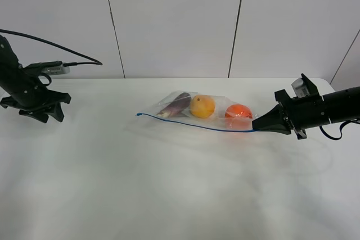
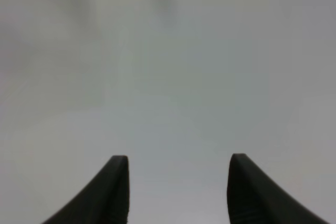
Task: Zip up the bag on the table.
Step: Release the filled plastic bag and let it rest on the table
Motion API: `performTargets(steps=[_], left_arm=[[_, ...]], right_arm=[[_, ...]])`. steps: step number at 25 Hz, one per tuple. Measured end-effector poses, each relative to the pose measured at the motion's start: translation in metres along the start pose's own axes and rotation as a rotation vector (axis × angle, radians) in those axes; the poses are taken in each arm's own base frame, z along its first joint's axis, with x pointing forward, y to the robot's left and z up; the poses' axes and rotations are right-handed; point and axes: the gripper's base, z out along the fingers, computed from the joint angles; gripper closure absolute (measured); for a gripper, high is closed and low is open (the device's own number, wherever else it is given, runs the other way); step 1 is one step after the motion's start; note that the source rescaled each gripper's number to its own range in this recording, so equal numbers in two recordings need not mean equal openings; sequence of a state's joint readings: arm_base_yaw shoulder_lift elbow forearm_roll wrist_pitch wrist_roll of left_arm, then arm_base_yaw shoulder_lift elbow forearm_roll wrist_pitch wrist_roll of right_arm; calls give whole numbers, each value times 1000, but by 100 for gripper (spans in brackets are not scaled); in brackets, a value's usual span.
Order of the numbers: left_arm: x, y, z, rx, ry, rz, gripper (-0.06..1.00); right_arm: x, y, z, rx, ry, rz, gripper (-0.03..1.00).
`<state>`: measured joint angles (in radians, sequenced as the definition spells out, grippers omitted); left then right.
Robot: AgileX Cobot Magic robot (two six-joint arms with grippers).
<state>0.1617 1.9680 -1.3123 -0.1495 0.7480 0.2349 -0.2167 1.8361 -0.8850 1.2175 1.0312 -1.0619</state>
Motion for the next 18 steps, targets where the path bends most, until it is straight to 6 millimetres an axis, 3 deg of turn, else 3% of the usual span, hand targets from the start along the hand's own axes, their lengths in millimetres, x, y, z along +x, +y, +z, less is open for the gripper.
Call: performTargets(steps=[4,8,15,18], left_arm=[[1,-1,-9,4,6,2,-5],[-1,-4,-38,-3,-62,10,-5],[4,-12,-105,-16,-194,28,-5],[12,-18,-145,-24,-273,40,-5]], right_arm=[[1,-1,0,9,7,-6,97],[1,-1,0,14,7,-8,97],[1,-1,0,14,8,-9,97],[1,-1,0,15,7,-9,97]])
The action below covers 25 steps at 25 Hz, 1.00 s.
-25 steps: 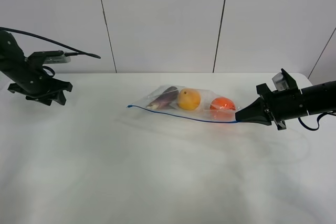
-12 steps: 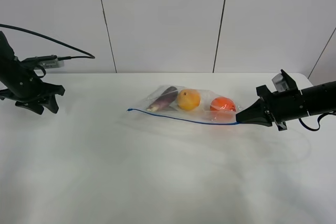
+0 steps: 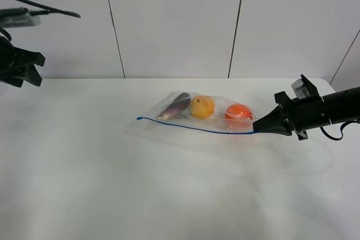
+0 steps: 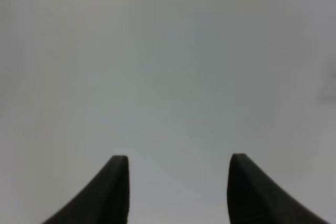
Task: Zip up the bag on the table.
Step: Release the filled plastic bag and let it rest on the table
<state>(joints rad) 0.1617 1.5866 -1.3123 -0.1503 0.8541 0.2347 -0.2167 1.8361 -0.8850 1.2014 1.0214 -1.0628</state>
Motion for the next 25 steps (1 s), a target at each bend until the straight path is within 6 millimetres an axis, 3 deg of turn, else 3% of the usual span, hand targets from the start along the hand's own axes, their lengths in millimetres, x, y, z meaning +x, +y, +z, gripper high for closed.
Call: performTargets(steps=[5,9,12,20,25], left_arm=[[7,-9,-70,-17,-146,21,-5],[33,-19,-122,-38,-279,45,-5],[57,-26,-148,-33,-363,41,-5],[135,-42,-182,-29,-516,40,-5],[190,-51,-185,-34,-567,51,-5]], right_arm=[[0,0,0,1,-1,0,97],[0,-1,0,6,-3,0,97],[0,-1,0,8,-4,0,97],[0,-1,0,7,-5,1,97],[0,-1,0,8,-5,1,97]])
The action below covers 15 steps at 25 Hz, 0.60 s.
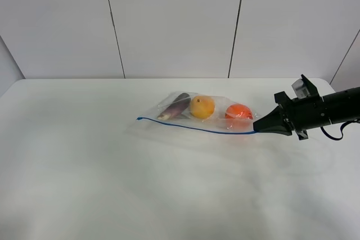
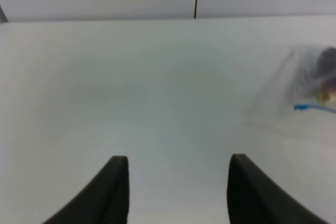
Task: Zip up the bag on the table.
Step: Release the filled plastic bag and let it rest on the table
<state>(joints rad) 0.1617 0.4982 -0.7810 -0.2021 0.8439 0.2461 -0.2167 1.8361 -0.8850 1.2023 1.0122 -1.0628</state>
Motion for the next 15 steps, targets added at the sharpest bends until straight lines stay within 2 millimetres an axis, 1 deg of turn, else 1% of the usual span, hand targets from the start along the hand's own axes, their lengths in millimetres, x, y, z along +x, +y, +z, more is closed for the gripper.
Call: performTargets(steps=[3,6,10,15], left_arm=[[25,-5,-17,0,20,8,-5],[44,-10,-36,-9,-1,-40,-5],[58,-13,-58,-33,-89,-43,-5],[73,-16,-69,-28,-52,-34,-5]], right_arm=[[0,0,0,0,0,0,97],[0,0,0,0,0,0,97],[0,0,0,0,-1,0,97],[0,0,0,-2,-3,1,97]])
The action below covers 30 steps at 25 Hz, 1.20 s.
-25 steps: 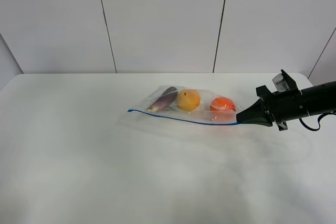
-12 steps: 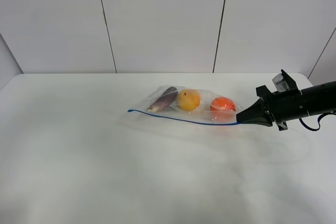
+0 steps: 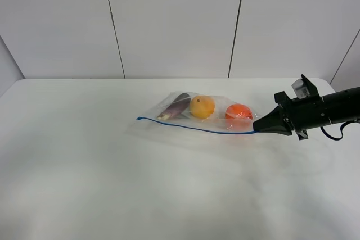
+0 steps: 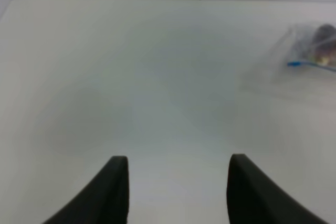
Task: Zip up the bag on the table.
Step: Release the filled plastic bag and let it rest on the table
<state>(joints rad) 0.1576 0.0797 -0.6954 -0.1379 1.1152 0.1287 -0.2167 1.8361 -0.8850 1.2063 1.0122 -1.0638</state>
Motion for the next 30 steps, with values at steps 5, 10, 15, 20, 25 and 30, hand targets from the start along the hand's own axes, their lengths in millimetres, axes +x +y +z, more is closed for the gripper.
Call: performTargets(steps=[5,10,15,20,25,30], left_arm=[[10,-1,-9,19,-13,14,-5],[15,-5,-14,62,-16,8,-5],[16,-4,-15,134,-15,21,-5],[21,-4,-13,141,21,57,-5],[35,-5,5,157,105,53,-5],[37,-5,11,165,105,45,-5]], right_arm=[[0,0,0,0,0,0,97],[0,0,0,0,0,0,97],[0,0,0,0,0,0,97],[0,0,0,0,0,0,97],[0,0,0,2,3,-2,97],[0,0,0,4,5,-4,97]])
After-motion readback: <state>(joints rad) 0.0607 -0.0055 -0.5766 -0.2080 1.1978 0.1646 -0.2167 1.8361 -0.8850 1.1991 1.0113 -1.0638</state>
